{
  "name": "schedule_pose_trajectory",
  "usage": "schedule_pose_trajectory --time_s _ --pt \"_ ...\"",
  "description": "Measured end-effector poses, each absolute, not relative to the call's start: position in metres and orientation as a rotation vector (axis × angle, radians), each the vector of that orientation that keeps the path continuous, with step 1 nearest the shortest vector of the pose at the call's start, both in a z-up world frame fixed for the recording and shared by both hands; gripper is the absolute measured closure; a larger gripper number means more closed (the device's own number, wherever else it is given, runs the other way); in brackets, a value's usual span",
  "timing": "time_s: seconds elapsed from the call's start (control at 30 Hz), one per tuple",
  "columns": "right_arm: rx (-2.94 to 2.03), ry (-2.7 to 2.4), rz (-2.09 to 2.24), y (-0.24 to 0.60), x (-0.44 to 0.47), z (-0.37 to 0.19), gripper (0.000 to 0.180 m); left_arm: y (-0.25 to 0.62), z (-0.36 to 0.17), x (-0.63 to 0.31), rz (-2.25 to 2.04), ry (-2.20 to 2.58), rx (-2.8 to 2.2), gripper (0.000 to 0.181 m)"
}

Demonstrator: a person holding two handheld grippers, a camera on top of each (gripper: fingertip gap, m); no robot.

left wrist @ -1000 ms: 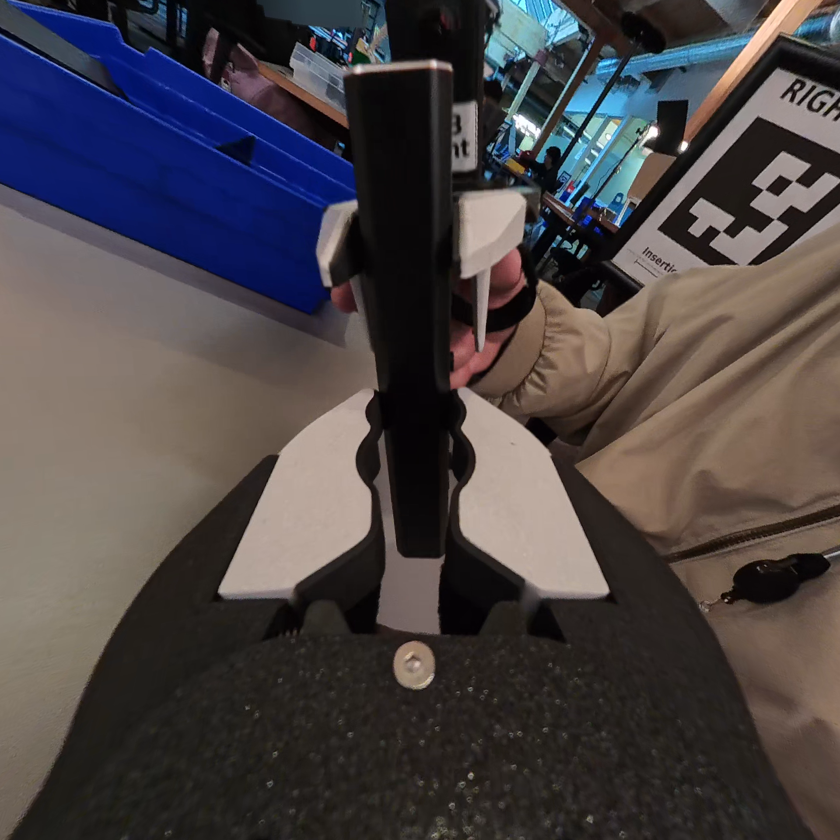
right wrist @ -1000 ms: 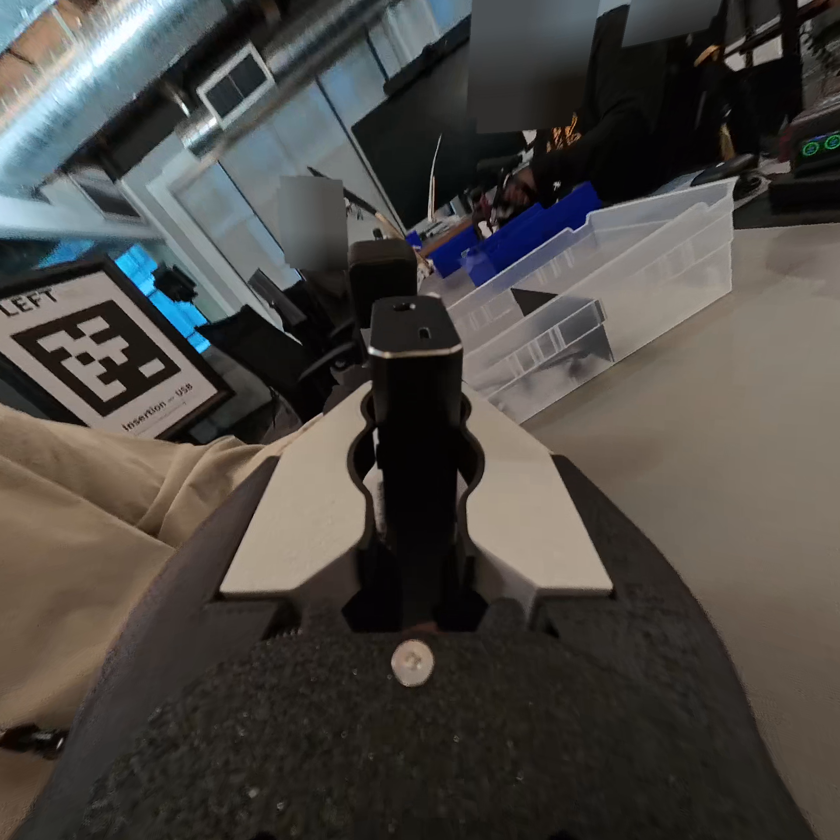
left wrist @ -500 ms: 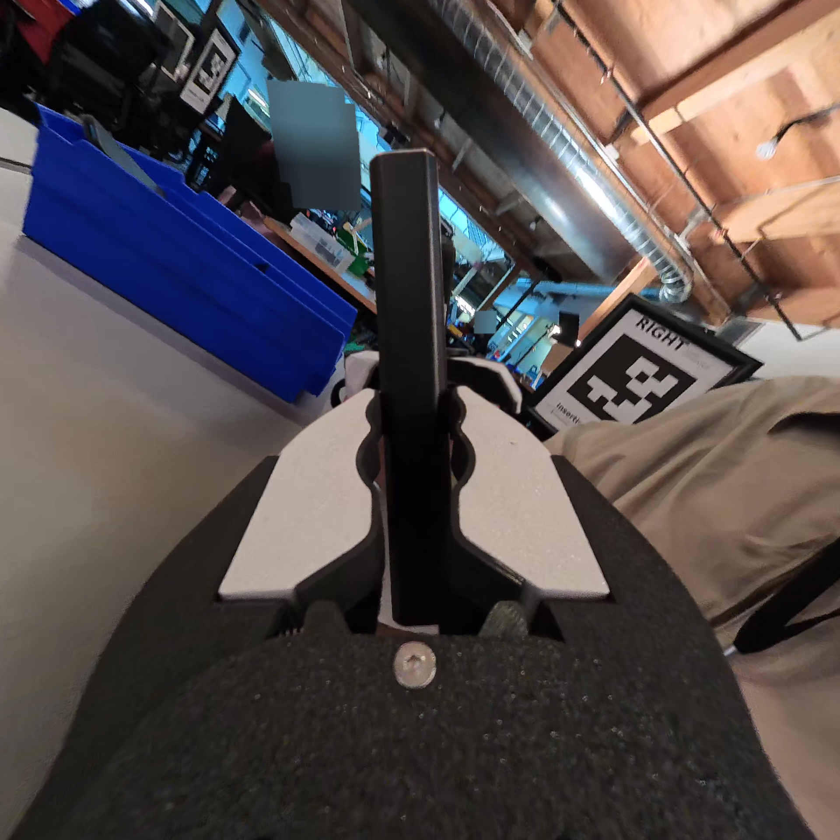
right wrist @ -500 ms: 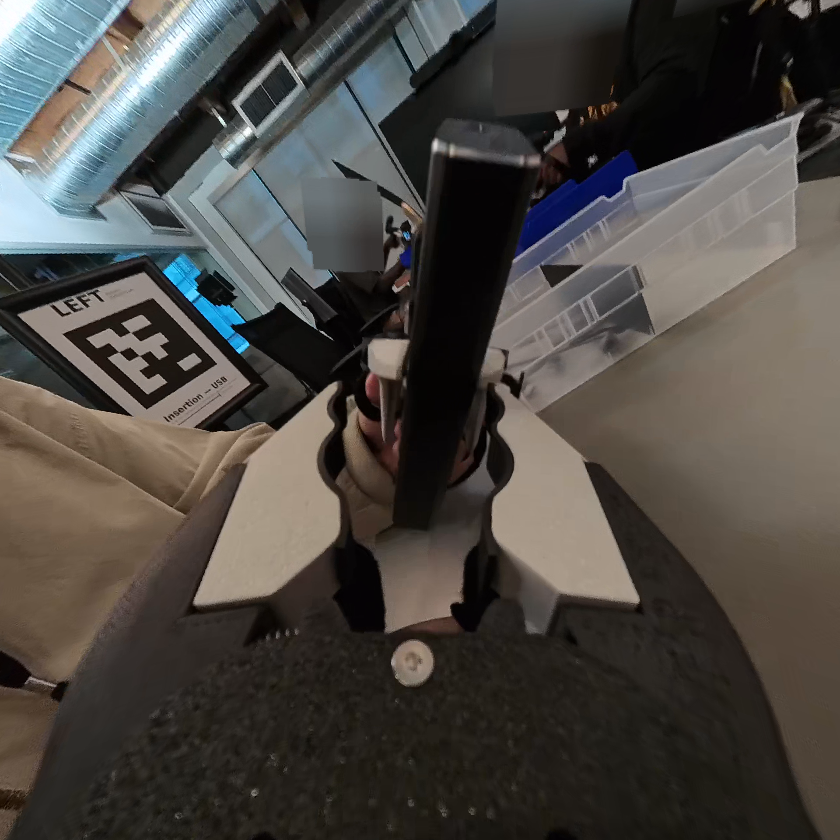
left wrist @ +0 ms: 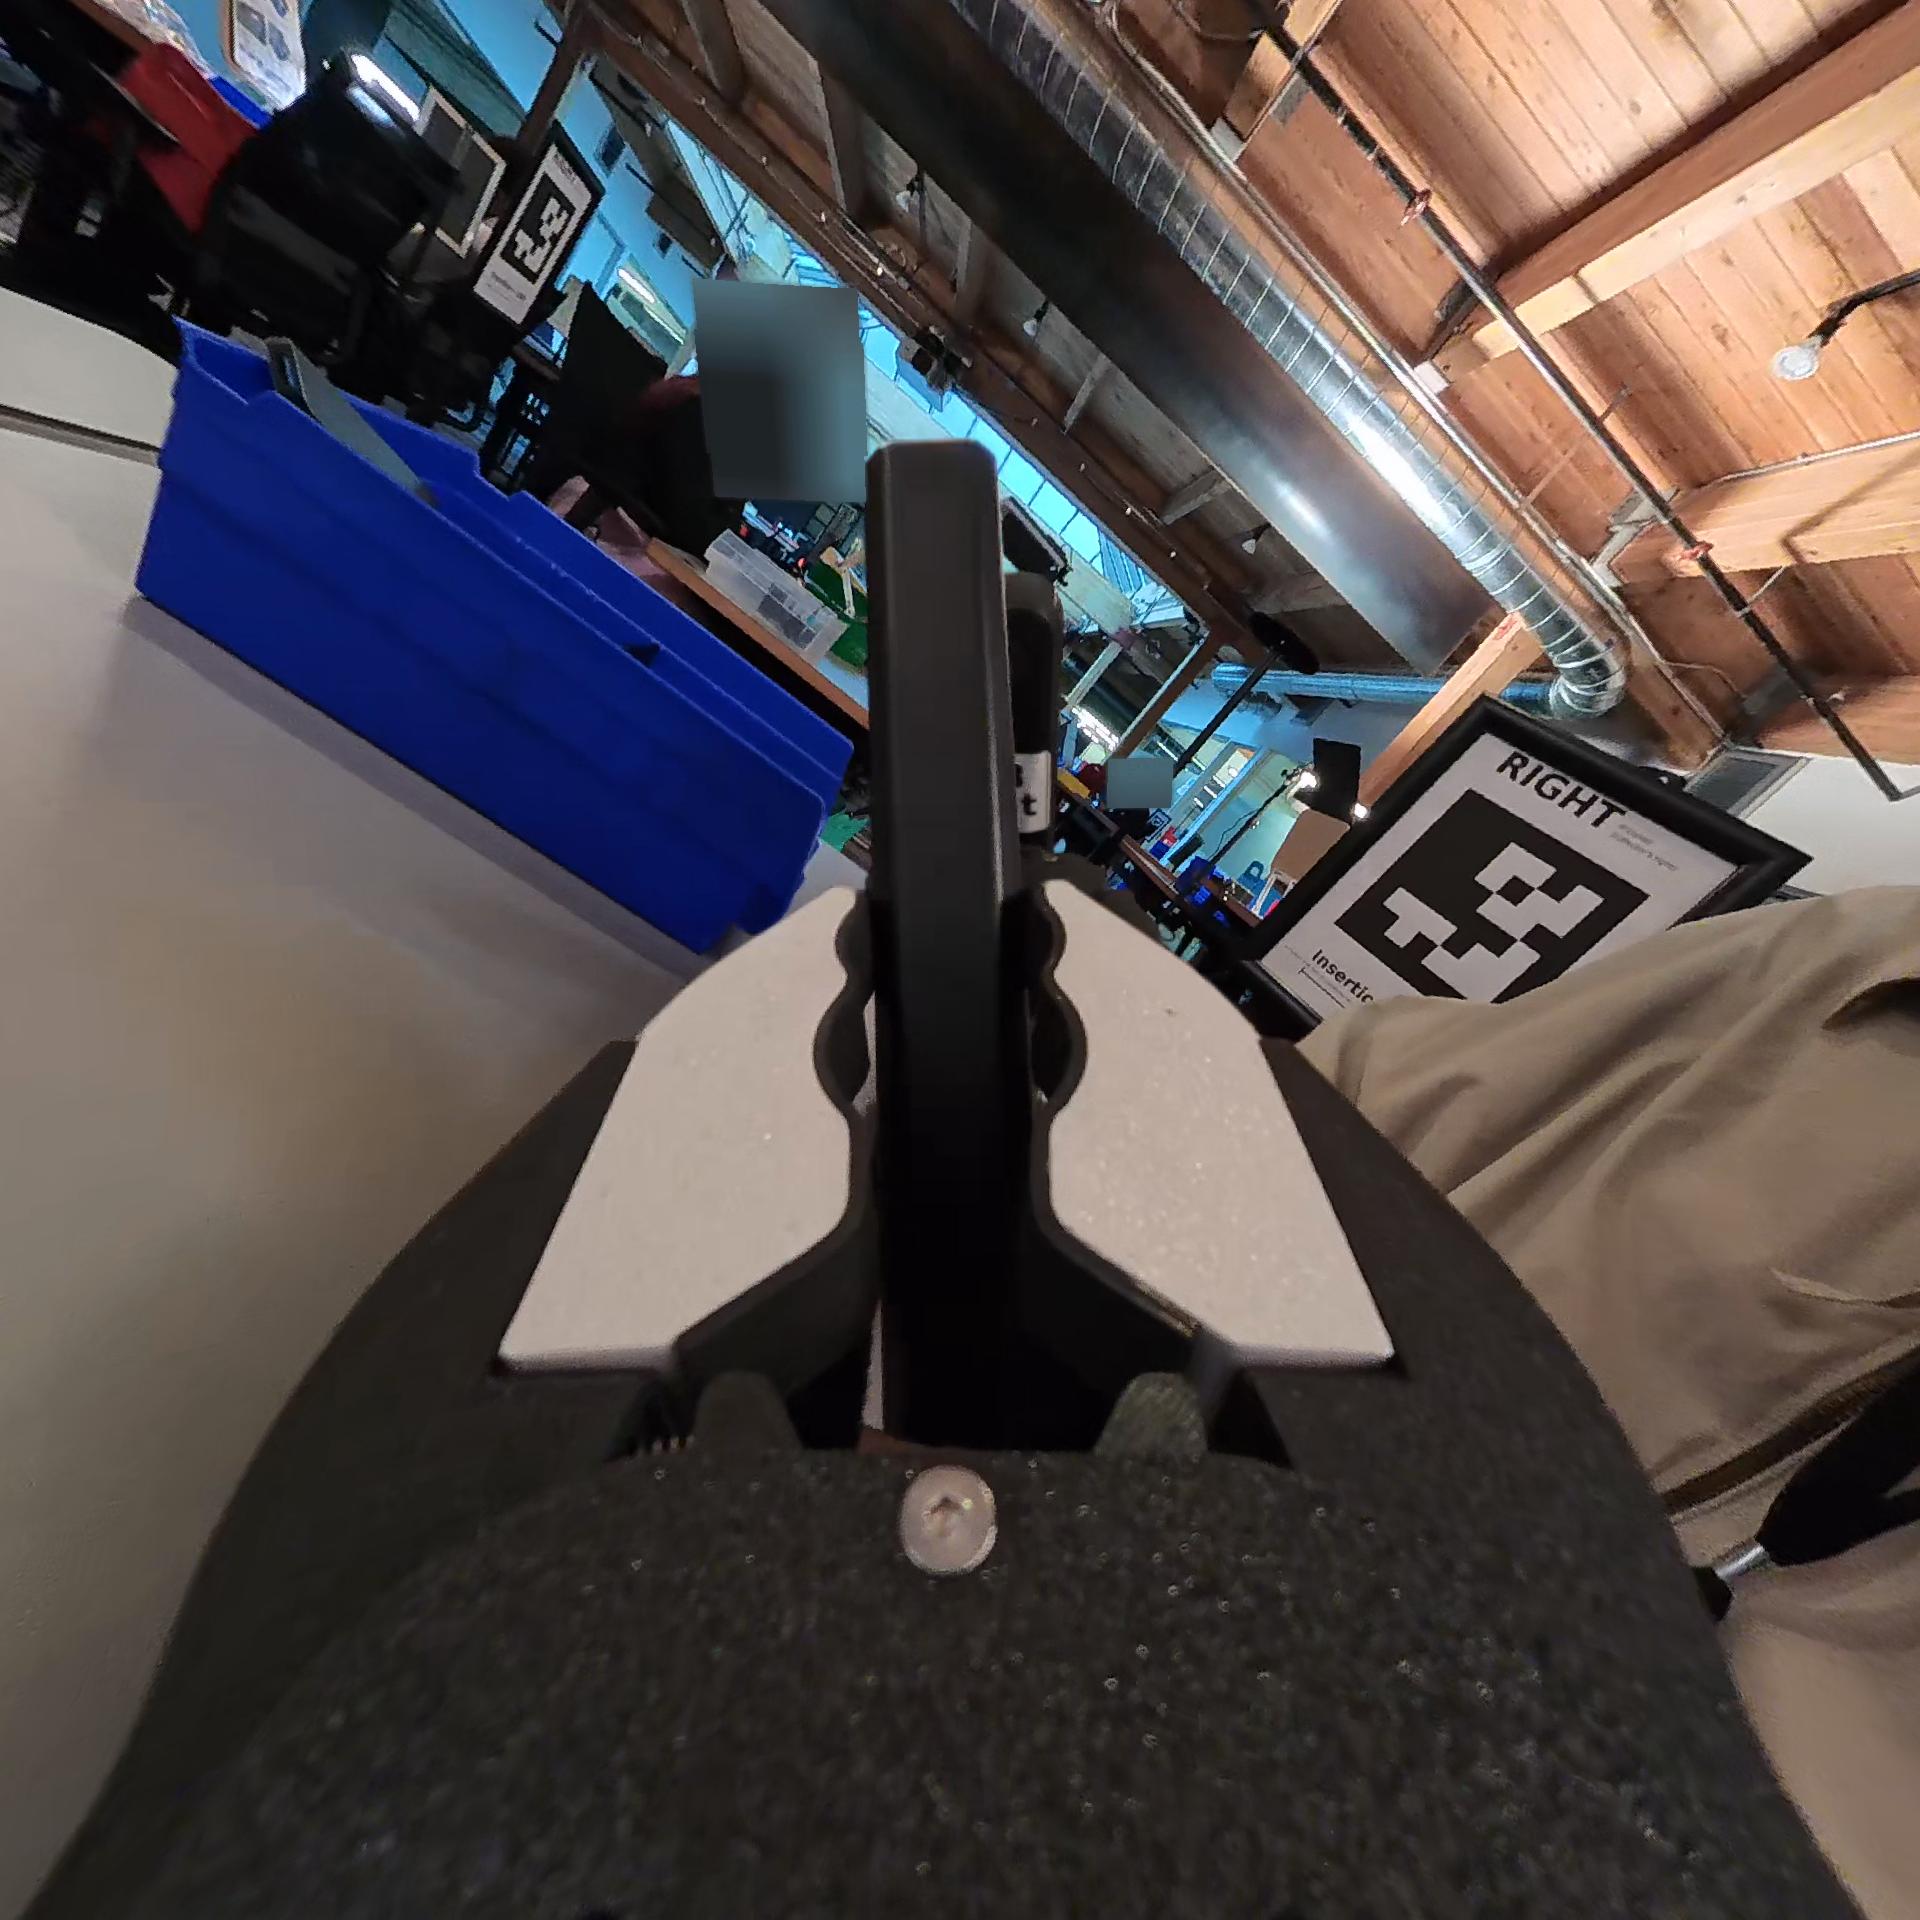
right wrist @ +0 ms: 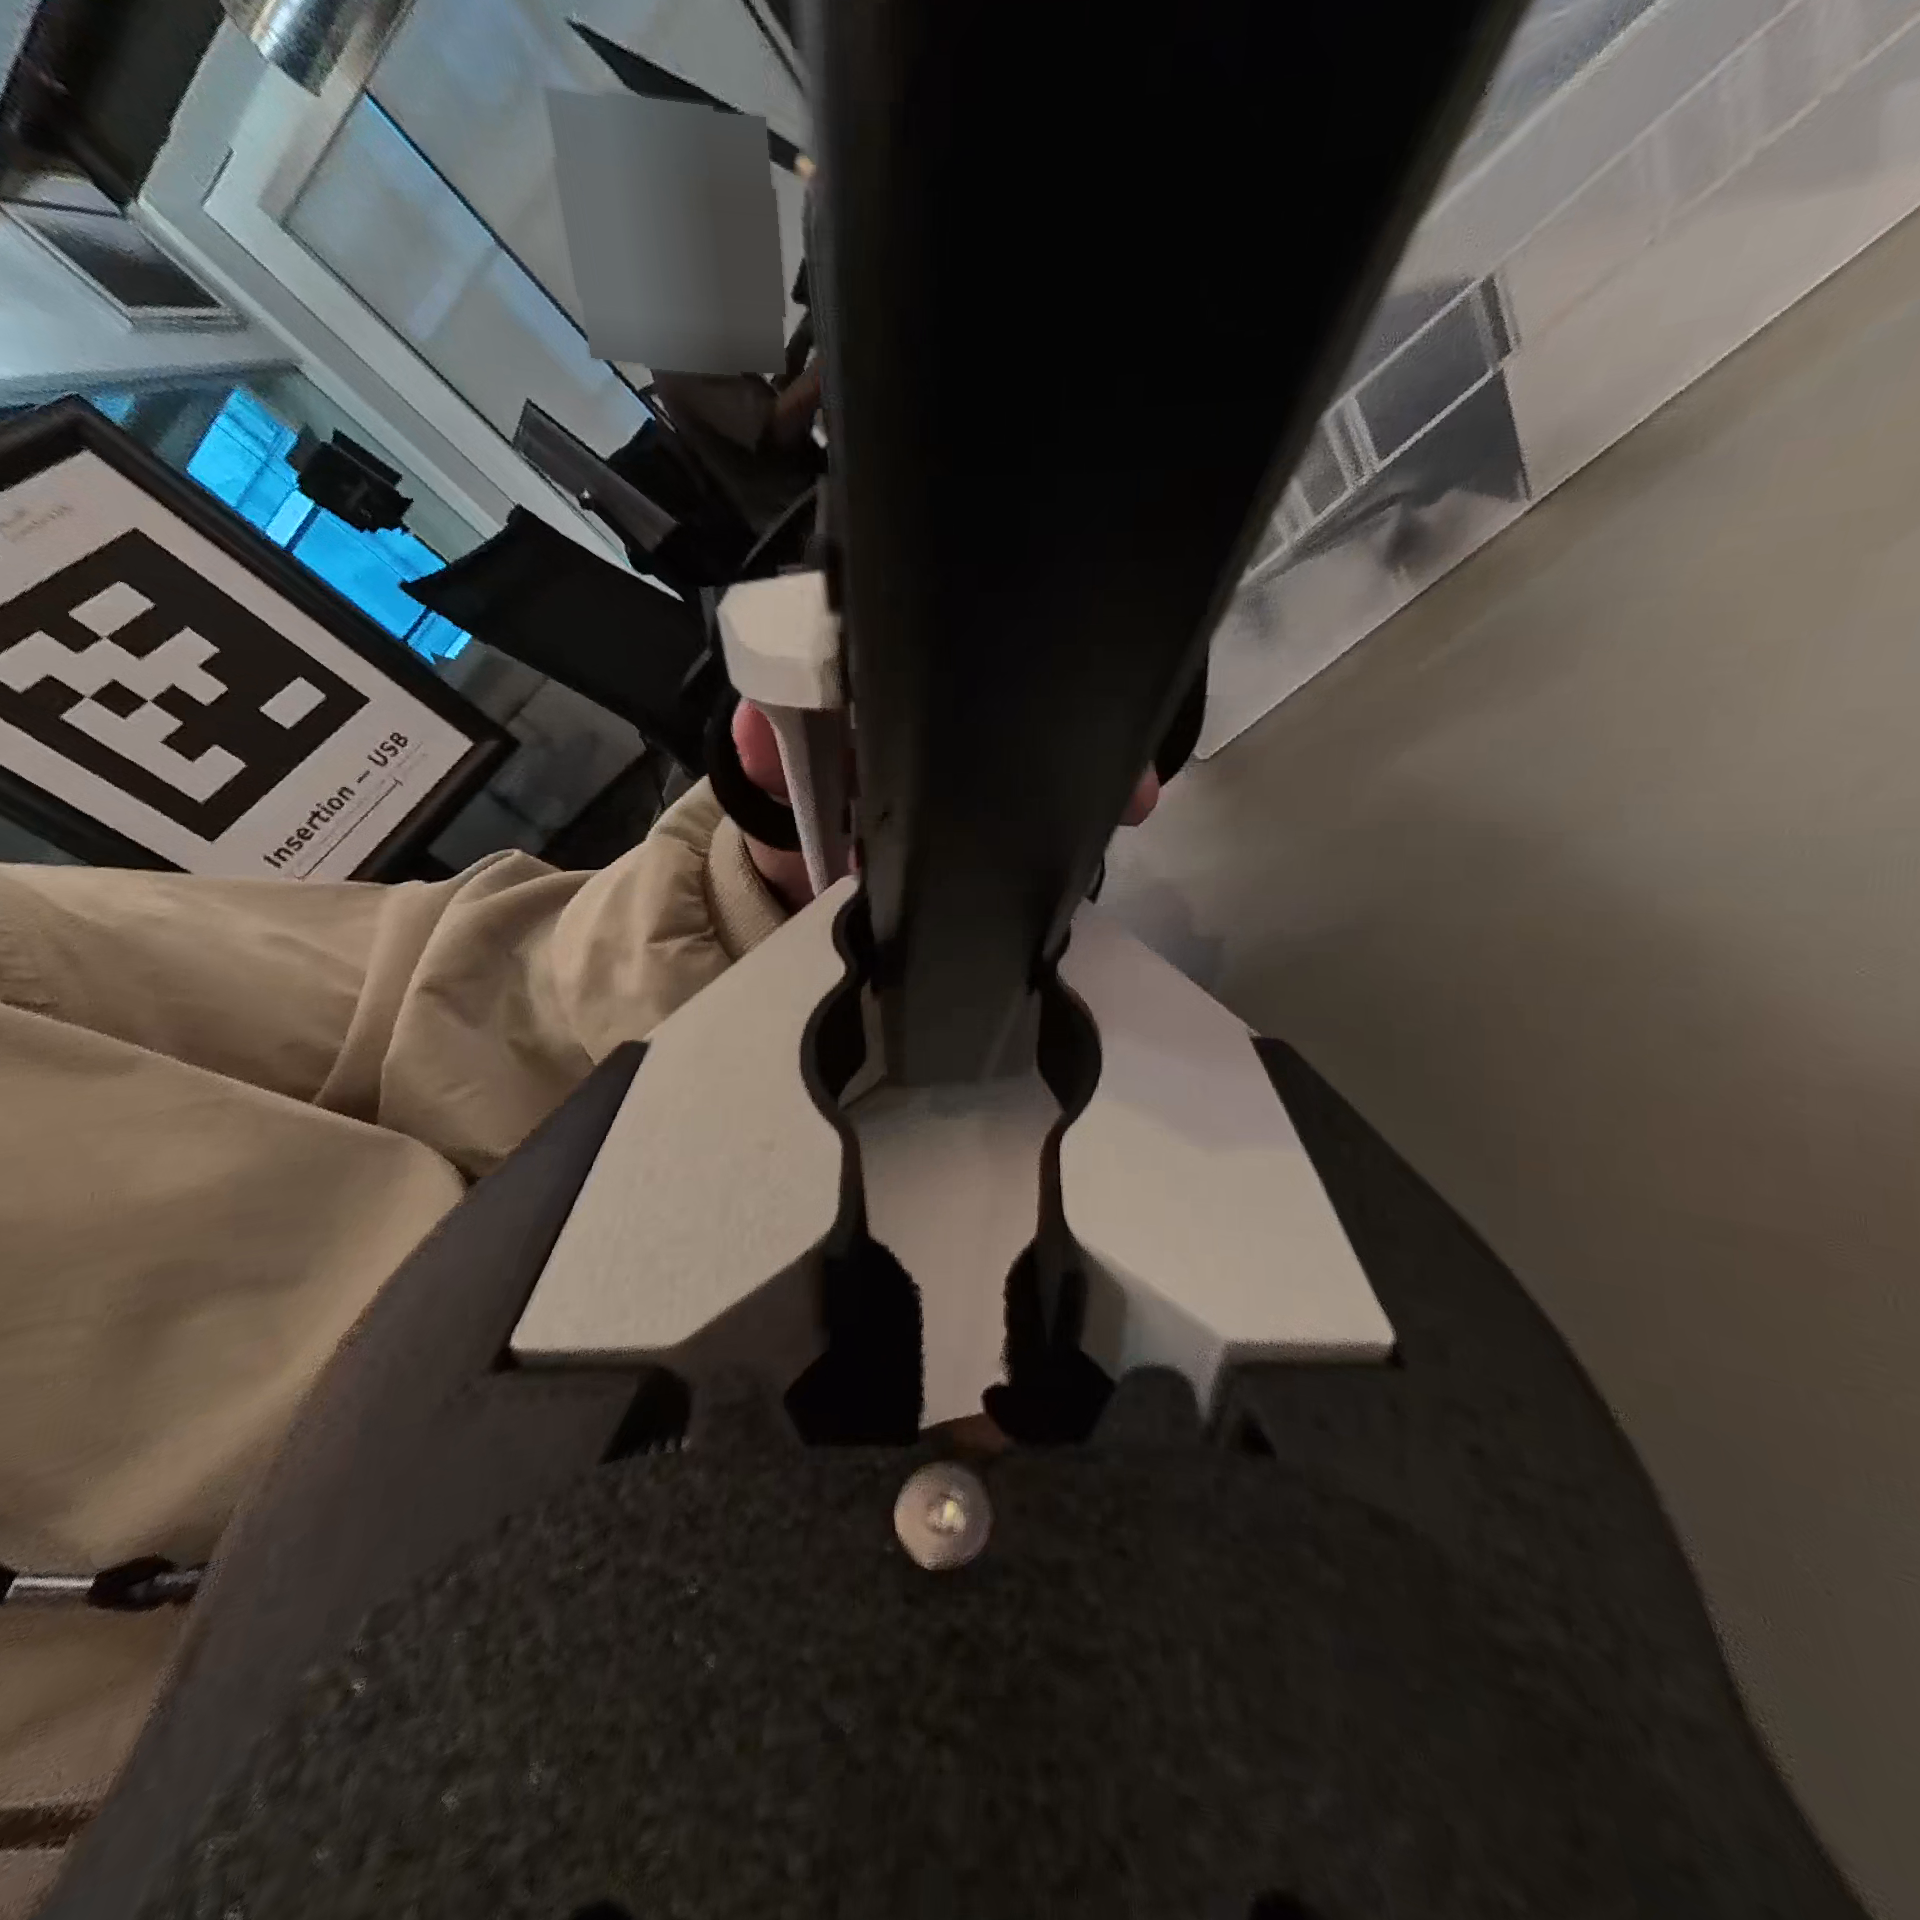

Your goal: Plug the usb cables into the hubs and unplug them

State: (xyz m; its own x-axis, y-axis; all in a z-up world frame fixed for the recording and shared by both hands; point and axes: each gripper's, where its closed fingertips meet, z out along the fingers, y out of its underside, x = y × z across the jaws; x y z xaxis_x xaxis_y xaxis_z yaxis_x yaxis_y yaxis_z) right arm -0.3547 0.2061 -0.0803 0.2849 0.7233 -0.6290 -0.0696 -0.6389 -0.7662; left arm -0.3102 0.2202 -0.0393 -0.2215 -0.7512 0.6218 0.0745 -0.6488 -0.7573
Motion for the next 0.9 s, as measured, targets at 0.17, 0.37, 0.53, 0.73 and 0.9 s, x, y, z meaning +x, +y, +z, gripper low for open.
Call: schedule_pose_trajectory --time_s 0.17,0.37,0.53,0.73,0.9 --pt "-1.841 -0.607 1.374 0.209 -0.352 -0.076 0.153 0.221 -0.031 -0.314 -1.852 0.863 -1.444 0.153" --pt "-2.002 -0.599 0.970 0.265 -0.311 -0.106 0.153 0.243 -0.007 -0.370 -1.653 0.767 -1.450 0.124" --pt "-2.024 -0.648 0.579 0.330 -0.263 -0.116 0.153 0.225 -0.042 -0.410 -1.251 0.747 -1.649 0.127" --pt "-2.039 -0.563 0.537 0.364 -0.246 -0.139 0.154 0.204 -0.068 -0.427 -1.025 0.613 -1.648 0.127" --pt "-2.085 -0.639 0.432 0.361 -0.242 -0.153 0.154 0.235 -0.072 -0.457 -0.850 0.510 -1.646 0.137"
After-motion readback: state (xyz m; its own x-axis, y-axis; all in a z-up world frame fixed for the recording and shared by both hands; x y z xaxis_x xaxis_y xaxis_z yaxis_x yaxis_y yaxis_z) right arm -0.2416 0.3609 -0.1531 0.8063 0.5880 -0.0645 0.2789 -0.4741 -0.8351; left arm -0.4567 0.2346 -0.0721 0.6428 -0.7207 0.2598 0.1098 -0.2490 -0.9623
